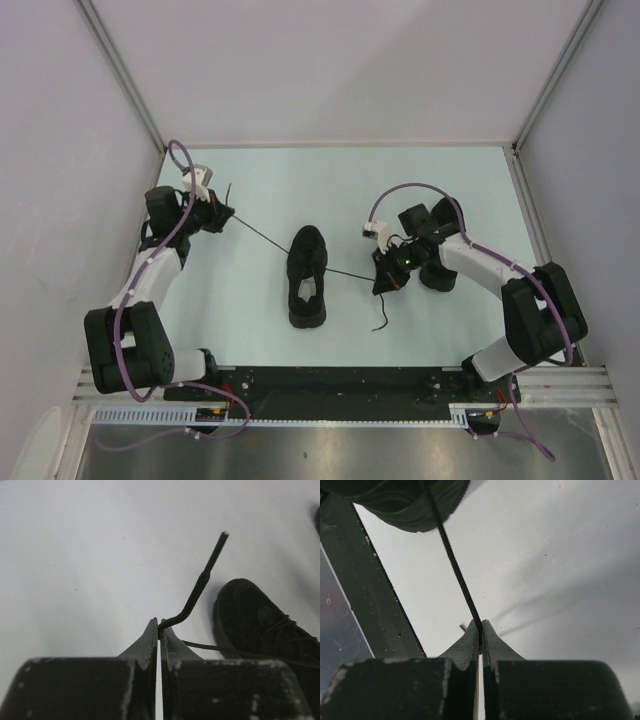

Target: Tie the shoes

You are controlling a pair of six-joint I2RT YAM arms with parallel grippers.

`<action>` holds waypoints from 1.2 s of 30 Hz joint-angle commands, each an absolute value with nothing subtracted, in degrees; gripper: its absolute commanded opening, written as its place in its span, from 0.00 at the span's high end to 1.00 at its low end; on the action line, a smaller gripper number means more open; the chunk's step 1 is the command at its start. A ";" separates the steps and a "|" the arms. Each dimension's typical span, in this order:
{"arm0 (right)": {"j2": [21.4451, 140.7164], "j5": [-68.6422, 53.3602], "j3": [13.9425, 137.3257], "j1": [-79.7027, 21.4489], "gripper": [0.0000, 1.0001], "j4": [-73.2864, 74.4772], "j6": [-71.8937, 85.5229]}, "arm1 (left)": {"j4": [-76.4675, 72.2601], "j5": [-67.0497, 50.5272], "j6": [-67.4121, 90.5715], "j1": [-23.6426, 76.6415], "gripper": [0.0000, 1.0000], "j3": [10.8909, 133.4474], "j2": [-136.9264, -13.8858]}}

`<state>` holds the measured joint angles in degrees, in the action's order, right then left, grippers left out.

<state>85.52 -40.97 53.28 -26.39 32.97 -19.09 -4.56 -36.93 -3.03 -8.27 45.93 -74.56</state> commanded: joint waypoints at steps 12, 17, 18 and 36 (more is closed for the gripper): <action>96.41 -39.20 54.58 -22.85 1.00 31.30 -19.43 | -3.44 -27.95 -8.09 -12.74 1.00 46.93 -84.28; 97.91 -37.36 54.58 -23.12 1.00 29.53 -18.19 | 1.40 -26.72 -6.07 -13.27 1.00 48.78 -87.62; 98.08 -36.83 54.58 -23.12 1.00 29.53 -18.28 | 1.93 -26.02 -6.06 -13.36 1.00 48.87 -87.97; 99.85 -28.92 58.52 -26.63 1.00 24.70 -16.26 | 10.72 -24.52 -3.78 -13.45 1.00 55.02 -100.63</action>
